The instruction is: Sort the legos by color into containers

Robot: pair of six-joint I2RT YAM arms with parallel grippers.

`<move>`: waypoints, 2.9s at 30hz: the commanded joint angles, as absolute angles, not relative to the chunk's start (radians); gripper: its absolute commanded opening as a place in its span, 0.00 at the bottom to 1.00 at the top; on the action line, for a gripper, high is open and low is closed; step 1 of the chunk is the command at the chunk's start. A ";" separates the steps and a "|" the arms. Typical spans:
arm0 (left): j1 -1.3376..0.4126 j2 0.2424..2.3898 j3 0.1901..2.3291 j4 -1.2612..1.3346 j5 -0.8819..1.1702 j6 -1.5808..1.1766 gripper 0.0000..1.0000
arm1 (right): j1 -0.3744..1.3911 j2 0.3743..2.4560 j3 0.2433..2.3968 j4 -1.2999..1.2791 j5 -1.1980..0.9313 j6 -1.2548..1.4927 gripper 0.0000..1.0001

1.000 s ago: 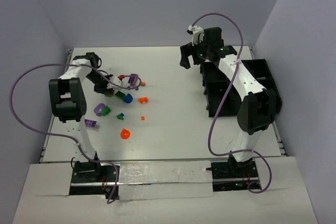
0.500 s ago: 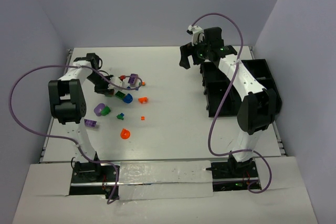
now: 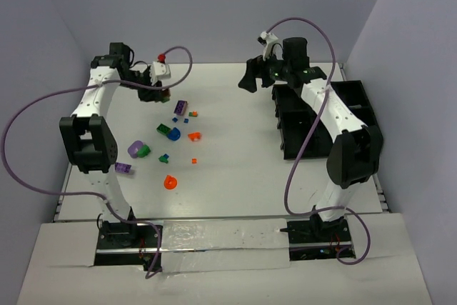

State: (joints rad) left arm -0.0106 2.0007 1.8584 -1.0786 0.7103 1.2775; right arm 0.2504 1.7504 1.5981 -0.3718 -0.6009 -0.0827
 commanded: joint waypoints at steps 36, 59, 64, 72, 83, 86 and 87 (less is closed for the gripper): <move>-0.220 1.549 1.388 0.144 1.237 -0.273 0.00 | 0.453 1.852 1.885 -0.305 -1.142 0.030 0.88; -0.203 1.554 1.388 0.220 1.226 -0.366 0.00 | 0.425 1.888 1.939 -0.442 -1.167 -0.085 0.00; -0.150 1.547 1.393 0.233 1.218 -0.380 0.00 | 0.355 1.875 1.921 -0.461 -1.148 -0.088 0.00; -0.115 1.550 1.433 0.118 1.169 -0.244 0.00 | 0.196 1.801 1.839 -0.592 -1.013 -0.201 0.00; -0.265 1.565 1.476 -0.180 0.731 0.170 0.00 | -0.205 1.698 1.724 -0.552 -0.236 -0.173 0.00; -0.277 1.583 1.484 -0.172 0.700 0.147 0.00 | -0.263 1.753 1.759 -0.563 -0.100 -0.202 0.00; -0.280 1.591 1.487 -0.172 0.700 0.144 0.00 | -0.280 1.774 1.772 -0.576 -0.077 -0.209 0.00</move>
State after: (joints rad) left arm -0.2748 1.5859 1.4517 -0.1514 0.8129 0.1011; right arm -0.2331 1.7599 1.7149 -0.5722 -0.3485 -0.1767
